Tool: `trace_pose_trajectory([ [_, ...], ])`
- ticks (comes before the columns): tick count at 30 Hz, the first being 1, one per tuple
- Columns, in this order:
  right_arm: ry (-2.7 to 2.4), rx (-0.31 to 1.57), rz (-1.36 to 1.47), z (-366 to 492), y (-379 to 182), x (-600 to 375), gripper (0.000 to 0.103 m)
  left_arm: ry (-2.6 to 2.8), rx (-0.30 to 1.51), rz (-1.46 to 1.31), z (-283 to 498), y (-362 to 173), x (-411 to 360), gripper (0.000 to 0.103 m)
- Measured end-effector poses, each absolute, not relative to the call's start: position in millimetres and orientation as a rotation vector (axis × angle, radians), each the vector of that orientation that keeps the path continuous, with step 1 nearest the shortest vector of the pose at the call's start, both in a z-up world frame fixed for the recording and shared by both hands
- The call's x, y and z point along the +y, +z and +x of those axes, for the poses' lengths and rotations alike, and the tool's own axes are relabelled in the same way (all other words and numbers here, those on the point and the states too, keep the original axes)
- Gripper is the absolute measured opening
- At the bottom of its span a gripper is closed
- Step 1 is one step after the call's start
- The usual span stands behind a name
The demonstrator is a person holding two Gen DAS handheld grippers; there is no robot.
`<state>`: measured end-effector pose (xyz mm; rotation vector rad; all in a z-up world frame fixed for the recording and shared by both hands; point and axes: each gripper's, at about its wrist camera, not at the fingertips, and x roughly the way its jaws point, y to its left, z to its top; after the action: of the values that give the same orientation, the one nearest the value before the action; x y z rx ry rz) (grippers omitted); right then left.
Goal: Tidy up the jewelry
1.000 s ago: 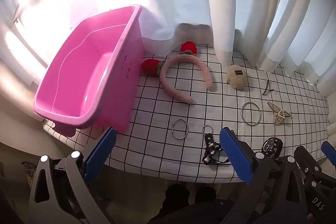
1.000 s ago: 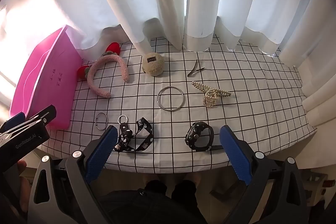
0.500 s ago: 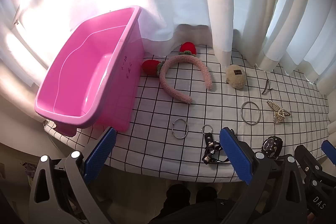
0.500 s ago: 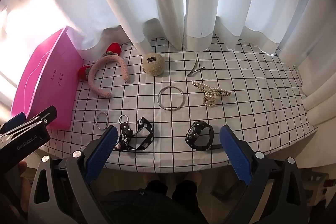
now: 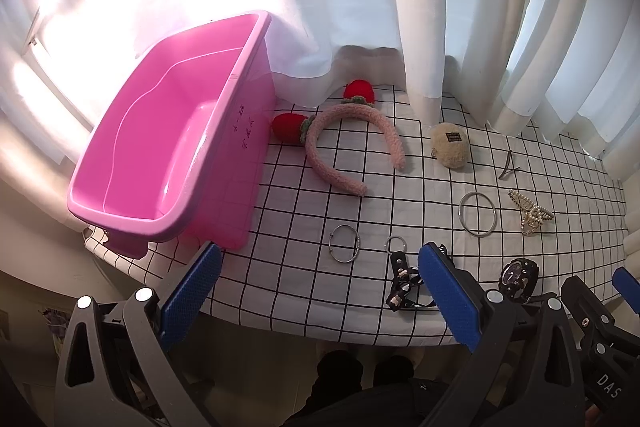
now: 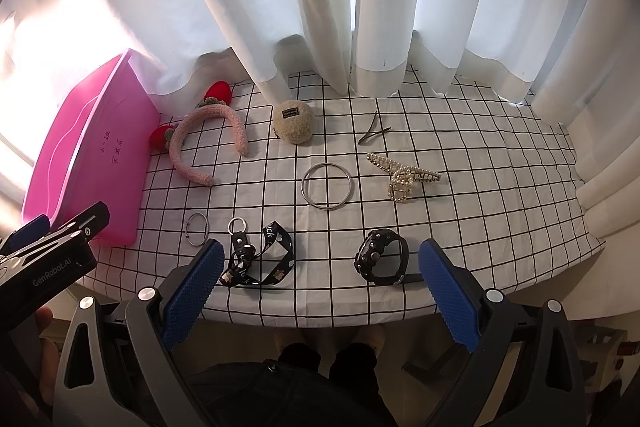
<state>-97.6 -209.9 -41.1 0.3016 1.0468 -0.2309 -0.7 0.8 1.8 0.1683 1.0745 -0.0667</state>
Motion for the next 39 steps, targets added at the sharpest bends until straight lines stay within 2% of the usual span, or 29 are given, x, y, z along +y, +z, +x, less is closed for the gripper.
trace_pose_trajectory([
  [28, -0.222, 1.054, 0.321, -99.3, -48.4, -211.3, 0.093, -0.073, 1.098, 0.164, -5.0, -6.0, 4.2, 0.097],
  [39, -0.119, 1.053, 0.341, -117.7, -89.6, -230.1, 0.093, -0.087, 1.183, 0.137, -13.2, -54.6, 10.7, 0.097],
])
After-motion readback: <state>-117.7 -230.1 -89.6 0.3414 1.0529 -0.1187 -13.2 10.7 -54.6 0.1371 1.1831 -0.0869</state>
